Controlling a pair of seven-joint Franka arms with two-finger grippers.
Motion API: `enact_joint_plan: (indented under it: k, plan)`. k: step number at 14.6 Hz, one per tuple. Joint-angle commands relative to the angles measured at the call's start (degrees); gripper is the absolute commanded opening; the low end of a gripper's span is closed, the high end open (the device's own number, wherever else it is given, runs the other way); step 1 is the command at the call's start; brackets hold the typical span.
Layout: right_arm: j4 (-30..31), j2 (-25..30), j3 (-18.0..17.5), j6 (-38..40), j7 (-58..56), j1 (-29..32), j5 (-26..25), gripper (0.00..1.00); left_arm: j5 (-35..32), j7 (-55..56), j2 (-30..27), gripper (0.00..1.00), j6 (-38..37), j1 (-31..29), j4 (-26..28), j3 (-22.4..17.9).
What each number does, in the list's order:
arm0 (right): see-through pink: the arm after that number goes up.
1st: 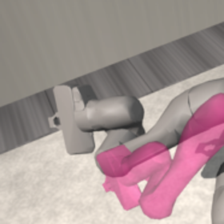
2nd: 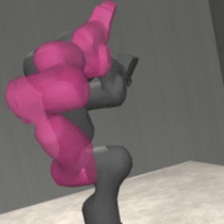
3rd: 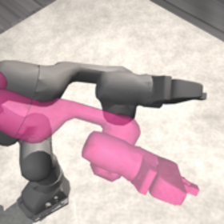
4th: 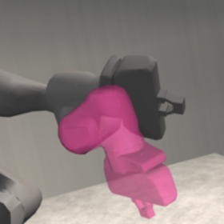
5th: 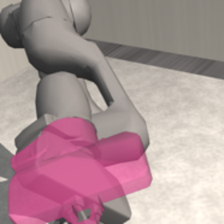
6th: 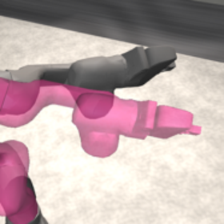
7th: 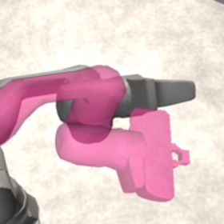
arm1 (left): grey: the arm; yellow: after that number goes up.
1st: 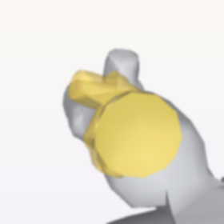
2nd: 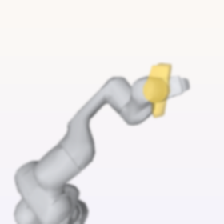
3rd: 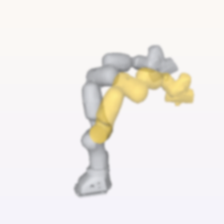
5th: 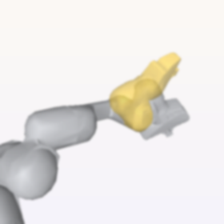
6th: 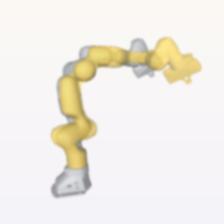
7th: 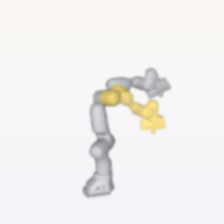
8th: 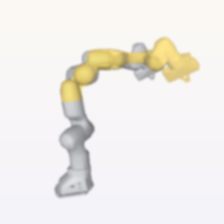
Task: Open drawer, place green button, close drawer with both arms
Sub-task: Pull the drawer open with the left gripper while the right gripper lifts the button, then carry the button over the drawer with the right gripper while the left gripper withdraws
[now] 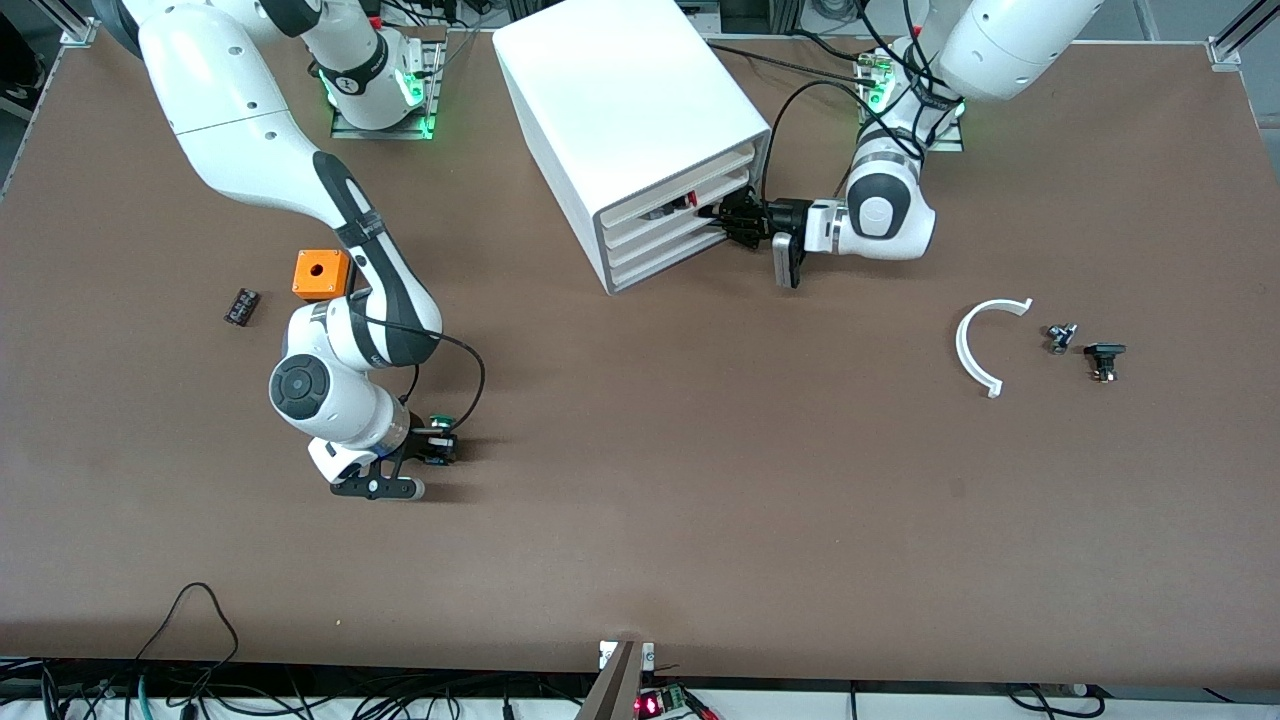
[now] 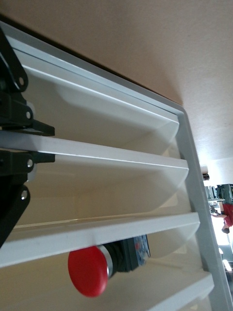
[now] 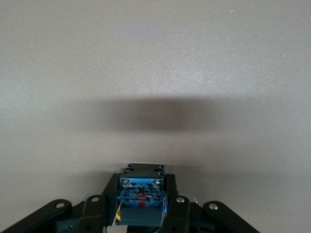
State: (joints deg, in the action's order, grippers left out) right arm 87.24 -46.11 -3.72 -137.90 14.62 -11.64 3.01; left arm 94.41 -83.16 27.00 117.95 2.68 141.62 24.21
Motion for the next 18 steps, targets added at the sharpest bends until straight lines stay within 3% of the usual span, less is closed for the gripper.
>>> enact_joint_plan:
  k: [1,7,10,15,18]
  plan:
    - [-1.63,0.14,-0.15,2.53,-0.91,0.21,0.07,0.00,2.01,-2.53,-0.11,0.02,0.62,0.57,0.50,0.49]
    - [-9.02,0.67,-0.15,16.16,3.64,-0.23,0.42,0.00,0.60,-1.39,-0.38,0.00,0.88,-0.40,-3.27,-1.61]
    - [-10.33,2.51,-0.41,21.07,9.10,-0.58,0.33,0.00,-4.66,0.36,2.08,0.00,1.94,-0.39,-10.03,-3.99]
    - [-19.20,2.87,-0.59,30.39,21.39,-3.29,0.33,0.00,-15.99,3.10,8.75,0.00,1.76,-0.39,-20.22,-10.84]
    - [-21.41,2.87,-0.67,31.64,31.22,-6.46,0.51,0.00,-18.03,3.10,12.71,0.00,1.76,-1.10,-25.59,-12.34]
